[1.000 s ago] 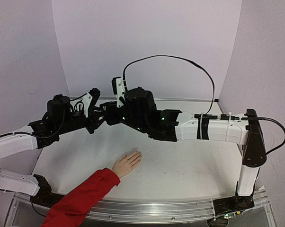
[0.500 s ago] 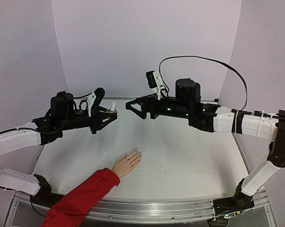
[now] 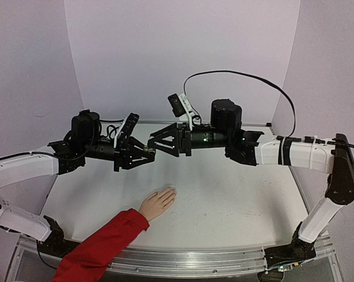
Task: Paint the nails
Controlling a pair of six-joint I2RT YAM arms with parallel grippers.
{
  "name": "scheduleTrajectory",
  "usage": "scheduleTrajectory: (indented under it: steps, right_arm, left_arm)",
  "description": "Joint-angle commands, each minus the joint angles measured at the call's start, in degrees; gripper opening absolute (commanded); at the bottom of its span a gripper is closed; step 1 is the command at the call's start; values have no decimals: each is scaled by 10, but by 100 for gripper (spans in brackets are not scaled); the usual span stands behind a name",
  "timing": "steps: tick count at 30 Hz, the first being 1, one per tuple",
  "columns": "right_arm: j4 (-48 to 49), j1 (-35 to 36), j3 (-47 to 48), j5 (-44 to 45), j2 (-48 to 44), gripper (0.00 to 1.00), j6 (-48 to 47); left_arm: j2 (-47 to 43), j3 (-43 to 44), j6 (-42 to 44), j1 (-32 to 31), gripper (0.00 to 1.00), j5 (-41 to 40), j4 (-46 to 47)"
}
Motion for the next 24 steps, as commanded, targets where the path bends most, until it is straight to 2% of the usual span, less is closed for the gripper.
scheduleTrajectory:
  steps: [1, 7, 14, 18, 22, 24]
  right_arm:
    - [54, -1, 41, -43, 9, 47, 4]
    - [67, 0, 57, -63, 28, 31, 14]
    - [79, 0, 68, -77, 50, 24, 23]
    - [84, -1, 72, -81, 56, 15, 25]
    - [84, 1, 69, -71, 58, 7, 25]
    - [84, 2, 65, -59, 61, 0, 26]
  left_arm:
    - [0, 33, -7, 1, 0, 59, 30]
    - [2, 35, -24, 0, 0, 68, 31]
    - [2, 36, -24, -1, 0, 73, 30]
    - [0, 35, -22, -1, 0, 68, 30]
    - [-17, 27, -14, -1, 0, 13, 30]
    - [-32, 18, -1, 0, 0, -48, 30]
